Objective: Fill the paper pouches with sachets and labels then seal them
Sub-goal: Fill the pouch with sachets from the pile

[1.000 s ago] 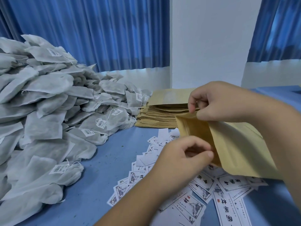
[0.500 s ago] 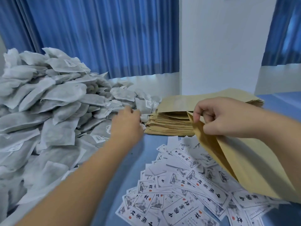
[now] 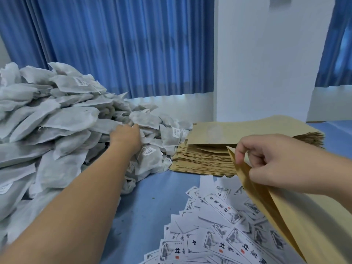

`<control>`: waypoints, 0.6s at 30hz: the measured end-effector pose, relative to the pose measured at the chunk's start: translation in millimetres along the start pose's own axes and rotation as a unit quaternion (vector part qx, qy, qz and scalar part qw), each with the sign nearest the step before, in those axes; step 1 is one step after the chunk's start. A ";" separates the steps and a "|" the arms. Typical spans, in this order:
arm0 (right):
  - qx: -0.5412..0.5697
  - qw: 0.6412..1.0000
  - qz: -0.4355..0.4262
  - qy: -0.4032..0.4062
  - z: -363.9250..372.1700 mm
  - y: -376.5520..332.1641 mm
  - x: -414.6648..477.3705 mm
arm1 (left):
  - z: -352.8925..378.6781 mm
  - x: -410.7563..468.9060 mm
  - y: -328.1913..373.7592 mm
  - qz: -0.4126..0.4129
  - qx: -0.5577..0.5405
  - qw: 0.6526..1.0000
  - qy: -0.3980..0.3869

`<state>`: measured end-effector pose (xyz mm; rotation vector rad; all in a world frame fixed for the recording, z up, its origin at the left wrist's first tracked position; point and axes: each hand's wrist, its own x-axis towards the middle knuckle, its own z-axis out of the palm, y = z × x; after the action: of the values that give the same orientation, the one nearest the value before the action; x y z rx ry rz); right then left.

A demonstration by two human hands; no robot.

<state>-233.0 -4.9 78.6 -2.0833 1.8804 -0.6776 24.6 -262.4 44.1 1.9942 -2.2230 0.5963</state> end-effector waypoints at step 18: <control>-0.008 1.000 0.004 0.001 -4.0 1.2 -2.4 | -23.6 -69.2 -8.6 0.118 -0.388 0.906 0.122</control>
<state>-236.2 -2.2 81.0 -2.0846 1.9006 -0.6641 38.2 -190.1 45.2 1.1944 -2.0789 -0.0537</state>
